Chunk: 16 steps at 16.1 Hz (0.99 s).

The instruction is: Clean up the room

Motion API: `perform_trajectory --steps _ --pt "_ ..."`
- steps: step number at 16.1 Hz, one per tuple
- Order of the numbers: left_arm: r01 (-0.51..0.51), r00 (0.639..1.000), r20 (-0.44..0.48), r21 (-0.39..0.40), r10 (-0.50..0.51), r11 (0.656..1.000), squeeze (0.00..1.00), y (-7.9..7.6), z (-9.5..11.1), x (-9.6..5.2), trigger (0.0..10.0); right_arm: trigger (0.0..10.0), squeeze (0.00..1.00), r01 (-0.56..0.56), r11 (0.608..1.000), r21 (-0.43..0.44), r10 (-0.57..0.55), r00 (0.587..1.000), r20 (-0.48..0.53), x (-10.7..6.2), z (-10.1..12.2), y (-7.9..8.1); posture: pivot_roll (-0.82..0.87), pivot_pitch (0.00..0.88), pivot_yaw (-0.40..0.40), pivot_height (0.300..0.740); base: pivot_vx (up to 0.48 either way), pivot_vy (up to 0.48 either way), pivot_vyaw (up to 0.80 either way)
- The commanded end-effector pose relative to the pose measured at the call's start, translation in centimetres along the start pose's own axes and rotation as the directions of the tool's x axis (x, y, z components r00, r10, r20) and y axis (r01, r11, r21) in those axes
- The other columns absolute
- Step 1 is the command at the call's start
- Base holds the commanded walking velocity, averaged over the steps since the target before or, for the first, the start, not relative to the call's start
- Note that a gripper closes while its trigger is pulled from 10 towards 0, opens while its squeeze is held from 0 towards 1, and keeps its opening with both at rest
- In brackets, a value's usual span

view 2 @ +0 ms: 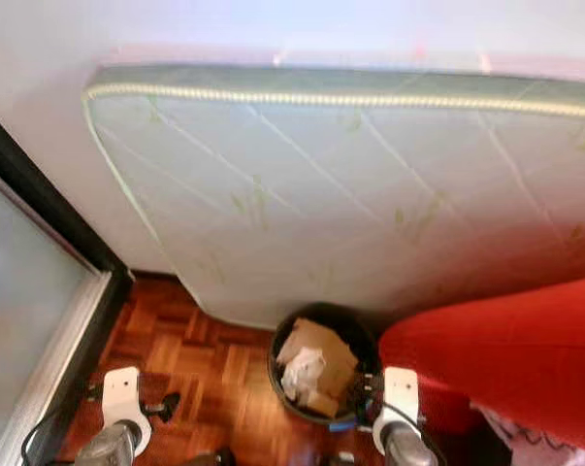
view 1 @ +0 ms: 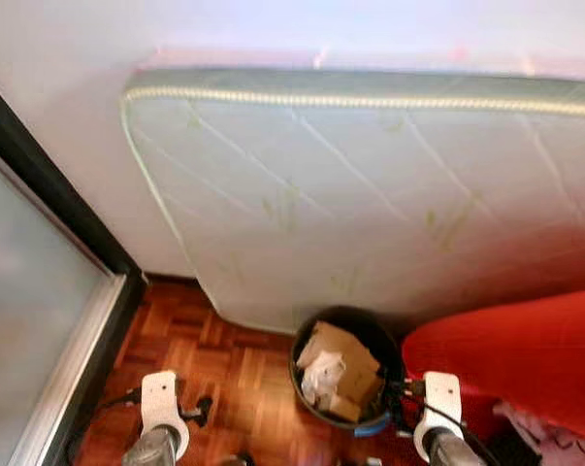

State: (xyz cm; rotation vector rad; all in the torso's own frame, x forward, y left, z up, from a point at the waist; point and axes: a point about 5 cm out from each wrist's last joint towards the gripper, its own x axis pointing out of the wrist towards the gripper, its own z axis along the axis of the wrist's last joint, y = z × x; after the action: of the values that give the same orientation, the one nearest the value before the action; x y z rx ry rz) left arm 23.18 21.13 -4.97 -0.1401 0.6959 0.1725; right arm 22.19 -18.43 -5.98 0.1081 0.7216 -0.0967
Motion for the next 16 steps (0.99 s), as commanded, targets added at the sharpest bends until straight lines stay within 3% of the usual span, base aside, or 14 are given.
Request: perform_trajectory --steps 1,3,7,16 --pt "-0.023 0.999 -0.042 0.014 0.024 1.0 0.0 0.8 -0.7 -0.2 10.0 10.0 0.0 0.012 1.0 0.011 -0.012 0.999 -0.034 -0.1 -0.7 -0.1 0.05 0.053 0.032 0.735 0.0 0.0 0.0" --pt "-0.013 1.0 -0.026 0.012 0.013 1.0 0.0 0.5 0.4 0.1 10.0 10.0 0.0 0.004 1.0 0.003 -0.004 1.0 -0.015 0.2 0.5 0.1 0.04 0.006 0.034 0.735 0.0 0.0 0.0" --pt "0.001 1.0 -0.019 0.013 -0.001 1.0 0.0 -0.1 0.9 0.4 10.0 10.0 0.0 0.0 1.0 -0.009 0.0 1.0 -0.008 0.4 0.9 -0.1 0.04 0.0 0.016 0.735 0.0 0.0 0.0" --pt "0.008 0.997 -0.074 -0.003 -0.008 1.0 0.0 -0.7 -2.1 -0.4 10.0 10.0 0.0 0.034 0.999 0.013 -0.033 0.997 -0.073 -0.8 -2.0 -1.8 0.0 0.0 -0.018 0.735 0.0 0.0 0.0"
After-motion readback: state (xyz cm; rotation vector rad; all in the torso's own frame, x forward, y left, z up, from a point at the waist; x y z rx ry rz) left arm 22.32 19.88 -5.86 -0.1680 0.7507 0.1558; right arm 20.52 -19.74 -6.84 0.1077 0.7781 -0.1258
